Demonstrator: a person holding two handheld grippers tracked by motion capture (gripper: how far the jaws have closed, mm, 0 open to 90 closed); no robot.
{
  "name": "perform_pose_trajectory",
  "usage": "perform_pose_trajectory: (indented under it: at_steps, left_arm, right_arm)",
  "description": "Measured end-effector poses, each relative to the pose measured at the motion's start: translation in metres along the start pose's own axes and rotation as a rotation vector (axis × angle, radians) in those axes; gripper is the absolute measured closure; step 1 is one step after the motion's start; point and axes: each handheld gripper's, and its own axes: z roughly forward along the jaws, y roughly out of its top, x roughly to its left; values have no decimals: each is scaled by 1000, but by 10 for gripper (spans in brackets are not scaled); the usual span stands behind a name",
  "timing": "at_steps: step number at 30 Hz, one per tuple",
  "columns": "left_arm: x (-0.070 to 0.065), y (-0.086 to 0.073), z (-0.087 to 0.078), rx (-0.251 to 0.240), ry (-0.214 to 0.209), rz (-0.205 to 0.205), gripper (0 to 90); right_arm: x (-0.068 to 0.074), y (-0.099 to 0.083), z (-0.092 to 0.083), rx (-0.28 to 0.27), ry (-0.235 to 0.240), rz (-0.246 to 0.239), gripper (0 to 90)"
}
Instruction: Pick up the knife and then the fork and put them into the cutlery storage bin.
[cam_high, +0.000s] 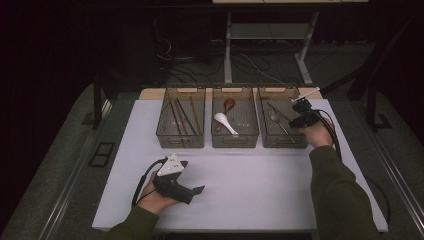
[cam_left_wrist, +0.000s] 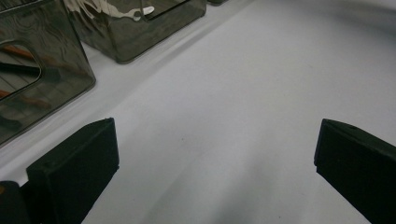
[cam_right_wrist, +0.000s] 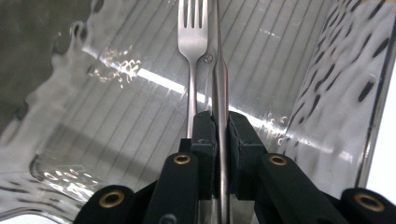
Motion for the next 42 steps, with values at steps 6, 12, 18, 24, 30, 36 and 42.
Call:
perform_pose_trajectory:
  at_steps: [6,12,18,24,30,36,42]
  left_arm:
    - [0,0,0,6,-3,0,0]
    - [0,0,0,9,0,0,0]
    - [1,-1,-1,8,1,-7,0]
    - [2,-2,-3,-2,9,-14,0]
    - [4,-3,-8,-10,16,-15,0]
    - [7,-5,-11,-11,24,-18,0]
    - [10,-7,-13,-10,23,-21,0]
  right_arm:
    - [-4,2,-13,-94,45,24,736]
    - [-10,0,-23,-150,83,40,631]
    - [-13,-3,-30,-211,137,28,504]
    - [-8,-4,-39,-262,164,0,410]
    - [4,-7,-50,-320,182,-43,317]
    - [13,-13,-57,-377,216,-43,259]
    - [21,-28,-62,-431,252,-57,197]
